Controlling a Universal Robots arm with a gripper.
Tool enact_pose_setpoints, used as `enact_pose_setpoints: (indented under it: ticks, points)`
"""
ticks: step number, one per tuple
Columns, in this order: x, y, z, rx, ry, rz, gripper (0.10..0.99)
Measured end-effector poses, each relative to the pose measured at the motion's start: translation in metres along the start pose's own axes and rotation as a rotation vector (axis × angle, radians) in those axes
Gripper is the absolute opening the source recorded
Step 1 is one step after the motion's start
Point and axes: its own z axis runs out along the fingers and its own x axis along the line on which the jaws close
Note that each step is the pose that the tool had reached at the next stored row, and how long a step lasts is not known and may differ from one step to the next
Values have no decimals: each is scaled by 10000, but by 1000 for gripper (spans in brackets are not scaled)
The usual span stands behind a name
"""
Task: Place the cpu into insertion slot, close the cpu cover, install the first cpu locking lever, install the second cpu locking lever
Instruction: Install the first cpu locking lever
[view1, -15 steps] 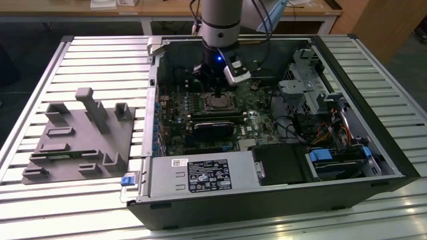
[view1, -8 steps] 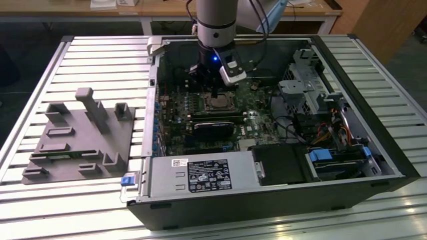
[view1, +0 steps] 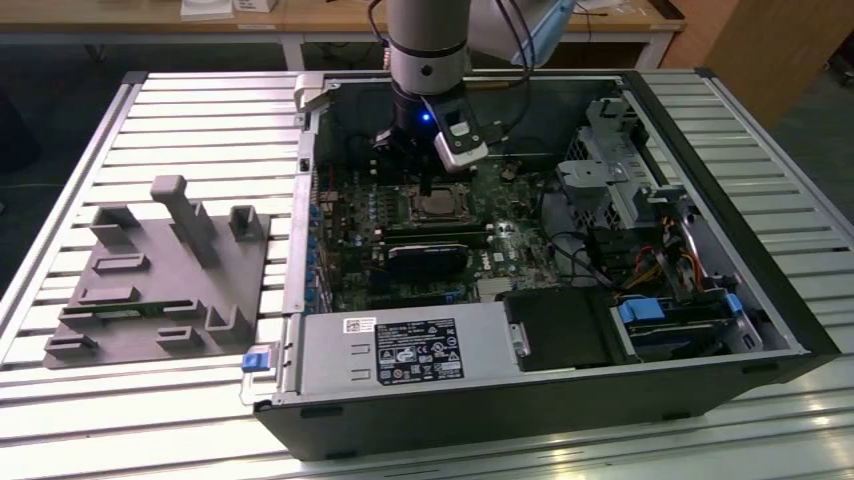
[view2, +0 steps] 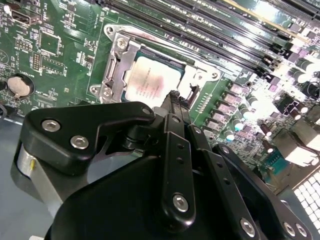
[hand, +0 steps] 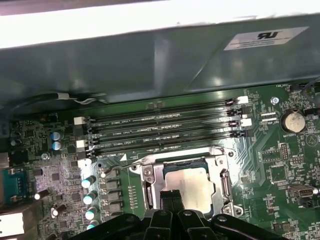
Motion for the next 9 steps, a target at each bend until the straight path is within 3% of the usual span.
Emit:
enact_pose_setpoints:
  ticks: [9]
  points:
    - [83,-13,-4,0,0,0,106]
